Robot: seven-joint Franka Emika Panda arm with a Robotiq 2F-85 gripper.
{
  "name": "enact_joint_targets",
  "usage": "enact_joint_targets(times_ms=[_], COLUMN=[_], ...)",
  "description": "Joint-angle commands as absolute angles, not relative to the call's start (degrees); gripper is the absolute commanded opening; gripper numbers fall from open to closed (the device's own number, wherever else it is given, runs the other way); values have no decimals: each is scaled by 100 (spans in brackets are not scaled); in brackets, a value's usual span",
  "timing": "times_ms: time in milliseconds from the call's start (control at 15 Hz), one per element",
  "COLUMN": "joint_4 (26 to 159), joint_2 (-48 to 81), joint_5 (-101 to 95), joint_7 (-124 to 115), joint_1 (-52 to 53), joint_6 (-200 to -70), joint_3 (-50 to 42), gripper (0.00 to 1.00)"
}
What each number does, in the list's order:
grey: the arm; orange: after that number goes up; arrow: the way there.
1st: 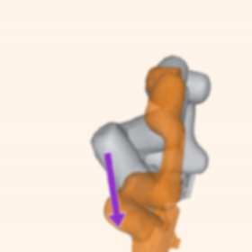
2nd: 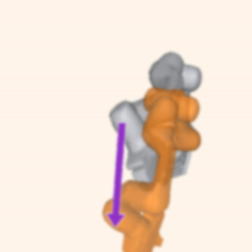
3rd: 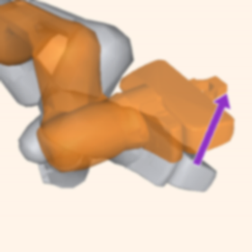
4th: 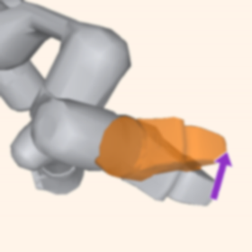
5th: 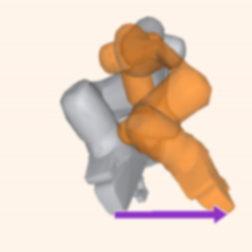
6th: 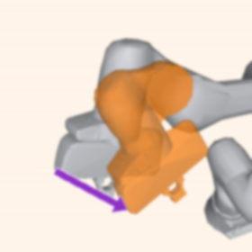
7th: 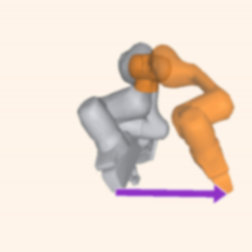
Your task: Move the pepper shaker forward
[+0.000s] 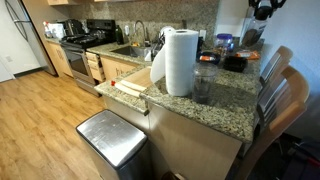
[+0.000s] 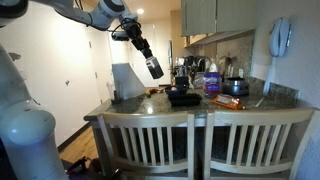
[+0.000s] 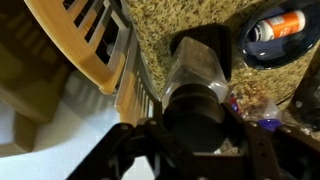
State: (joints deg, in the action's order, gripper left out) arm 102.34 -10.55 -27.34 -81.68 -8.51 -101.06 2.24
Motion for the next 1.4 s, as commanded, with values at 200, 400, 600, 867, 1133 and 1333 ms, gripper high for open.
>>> enact_joint_targets(times_ms=[200, 400, 600, 867, 1133, 1333], joint_4=[9562, 9806, 10095, 10345, 9995, 9631], joint_2=[-431, -539, -604, -444, 58, 358], joint_5=[-1956, -1821, -1990, -2344, -1959, -1936], joint_7=[-7288, -7112, -7237, -7228, -6817, -6983], joint_1=[-839, -794, -661, -302, -1, 24], joint_6=[-10315, -11157, -11880, -12175, -11818, -11518], joint_3=[-427, -465, -318, 36, 214, 126], gripper=[33, 33, 33, 33, 33, 33])
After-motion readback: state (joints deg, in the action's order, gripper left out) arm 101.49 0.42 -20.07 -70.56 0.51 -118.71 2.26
